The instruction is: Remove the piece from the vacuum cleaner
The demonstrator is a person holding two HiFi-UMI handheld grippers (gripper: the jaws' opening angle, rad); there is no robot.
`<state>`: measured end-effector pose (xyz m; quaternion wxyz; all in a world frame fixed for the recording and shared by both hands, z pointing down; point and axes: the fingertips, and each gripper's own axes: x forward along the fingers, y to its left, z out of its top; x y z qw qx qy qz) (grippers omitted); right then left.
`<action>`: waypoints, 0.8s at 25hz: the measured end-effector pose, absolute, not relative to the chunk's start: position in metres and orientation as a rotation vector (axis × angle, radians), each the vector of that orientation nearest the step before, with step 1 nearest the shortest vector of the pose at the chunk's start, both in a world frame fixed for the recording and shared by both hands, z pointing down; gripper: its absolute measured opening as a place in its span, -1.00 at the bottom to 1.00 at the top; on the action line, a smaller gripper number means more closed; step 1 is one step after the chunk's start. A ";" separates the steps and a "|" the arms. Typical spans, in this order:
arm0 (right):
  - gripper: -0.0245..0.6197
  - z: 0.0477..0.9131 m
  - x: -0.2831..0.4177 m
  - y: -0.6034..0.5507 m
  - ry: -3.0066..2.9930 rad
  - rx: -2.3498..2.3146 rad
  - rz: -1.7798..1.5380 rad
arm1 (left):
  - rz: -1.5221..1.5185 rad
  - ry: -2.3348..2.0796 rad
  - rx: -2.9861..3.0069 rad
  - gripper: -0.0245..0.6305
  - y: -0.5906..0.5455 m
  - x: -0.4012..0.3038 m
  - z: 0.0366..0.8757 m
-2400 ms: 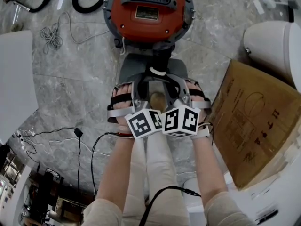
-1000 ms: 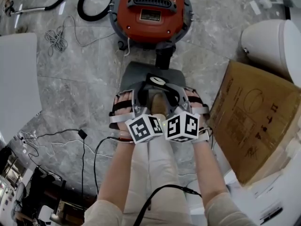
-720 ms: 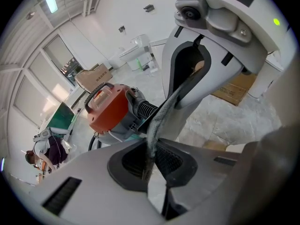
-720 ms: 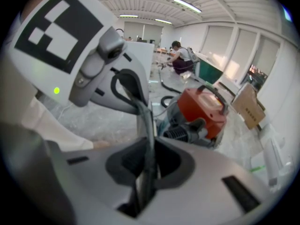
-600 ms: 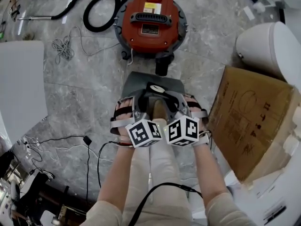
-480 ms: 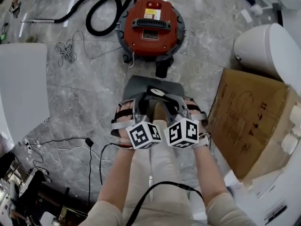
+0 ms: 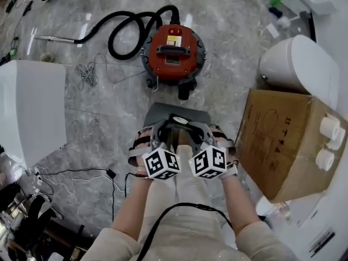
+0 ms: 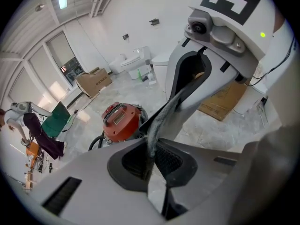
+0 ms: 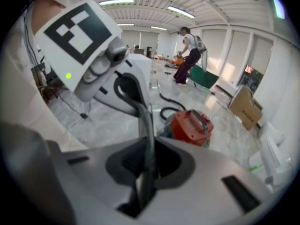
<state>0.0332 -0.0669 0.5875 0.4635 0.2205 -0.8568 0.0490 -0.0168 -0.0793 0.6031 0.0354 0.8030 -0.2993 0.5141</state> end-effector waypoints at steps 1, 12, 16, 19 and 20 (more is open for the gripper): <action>-0.80 0.579 0.032 -0.065 -2.112 0.543 0.125 | 1.575 -0.916 2.467 -0.78 -0.078 -0.018 0.595; -0.80 0.480 0.028 -0.066 -2.224 0.606 0.098 | 1.342 -0.903 2.461 -0.78 -0.082 -0.020 0.492; -0.80 0.451 0.028 -0.065 -2.239 0.580 0.125 | 1.265 -0.881 2.450 -0.78 -0.078 -0.018 0.465; -0.80 0.431 0.028 -0.060 -2.246 0.561 0.129 | 1.231 -0.858 2.444 -0.78 -0.073 -0.018 0.446; -0.80 0.426 0.028 -0.059 -2.251 0.558 0.132 | 1.217 -0.852 2.442 -0.78 -0.072 -0.018 0.441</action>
